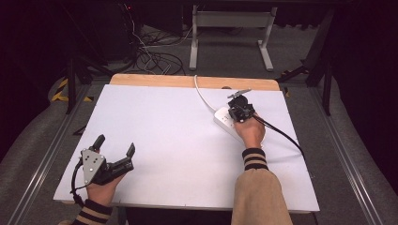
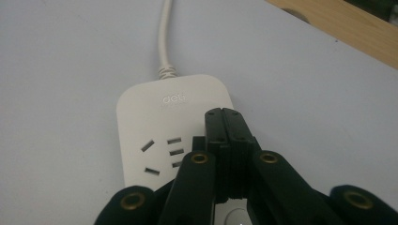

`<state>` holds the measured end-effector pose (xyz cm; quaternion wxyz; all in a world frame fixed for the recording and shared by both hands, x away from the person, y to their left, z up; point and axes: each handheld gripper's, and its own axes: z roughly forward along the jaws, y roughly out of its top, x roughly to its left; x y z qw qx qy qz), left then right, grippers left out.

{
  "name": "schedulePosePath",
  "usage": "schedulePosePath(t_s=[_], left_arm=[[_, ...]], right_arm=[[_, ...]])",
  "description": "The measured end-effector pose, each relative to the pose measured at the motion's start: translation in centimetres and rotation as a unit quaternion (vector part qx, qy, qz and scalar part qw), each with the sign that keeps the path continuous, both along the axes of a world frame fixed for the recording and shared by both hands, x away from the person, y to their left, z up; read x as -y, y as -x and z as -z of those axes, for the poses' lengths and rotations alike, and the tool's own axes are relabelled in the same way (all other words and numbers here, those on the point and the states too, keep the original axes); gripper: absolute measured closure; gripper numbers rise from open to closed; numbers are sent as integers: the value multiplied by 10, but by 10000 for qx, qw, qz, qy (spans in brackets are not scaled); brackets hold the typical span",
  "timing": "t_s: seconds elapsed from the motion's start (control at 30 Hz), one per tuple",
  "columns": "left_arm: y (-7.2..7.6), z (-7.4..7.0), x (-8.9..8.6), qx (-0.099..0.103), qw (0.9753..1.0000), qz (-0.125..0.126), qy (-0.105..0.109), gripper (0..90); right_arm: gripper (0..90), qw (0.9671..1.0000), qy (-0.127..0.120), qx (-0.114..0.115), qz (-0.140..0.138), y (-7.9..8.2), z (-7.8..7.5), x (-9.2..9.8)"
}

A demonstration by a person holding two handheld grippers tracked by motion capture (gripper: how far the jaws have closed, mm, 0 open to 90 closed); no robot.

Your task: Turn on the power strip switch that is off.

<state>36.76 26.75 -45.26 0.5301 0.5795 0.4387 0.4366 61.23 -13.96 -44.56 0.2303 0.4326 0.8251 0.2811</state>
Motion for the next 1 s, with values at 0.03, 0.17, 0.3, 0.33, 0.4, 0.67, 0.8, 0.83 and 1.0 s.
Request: schedulePosePath(t_s=[0.03,0.17,0.3,0.33,0.4,0.67,0.8,0.83,1.0], left_arm=[[0,0,0,1,10000,2,-5,14],[0,0,0,3,10000,12,0,14],[0,0,0,-6,10000,18,41,14],[0,0,1,4,10000,11,18,14],[-1,0,2,2,10000,35,-10,15],[-2,0,3,-13,10000,41,-13,16],[-4,1,6,-38,10000,64,-42,16],[-4,1,6,-34,10000,63,-51,15],[-4,1,6,-34,10000,60,-39,16]], right_arm=[[900,10000,-73,4,40,0,1,1],[900,9999,-130,50,81,2,3,3],[900,9991,-350,209,110,6,8,7],[900,9989,-395,227,124,6,9,7],[900,9986,-468,216,137,7,10,9],[900,9976,-596,275,201,8,12,10],[900,9974,-625,272,229,8,13,11],[900,9973,-641,249,237,8,12,11],[900,9970,-667,248,316,8,13,10]])
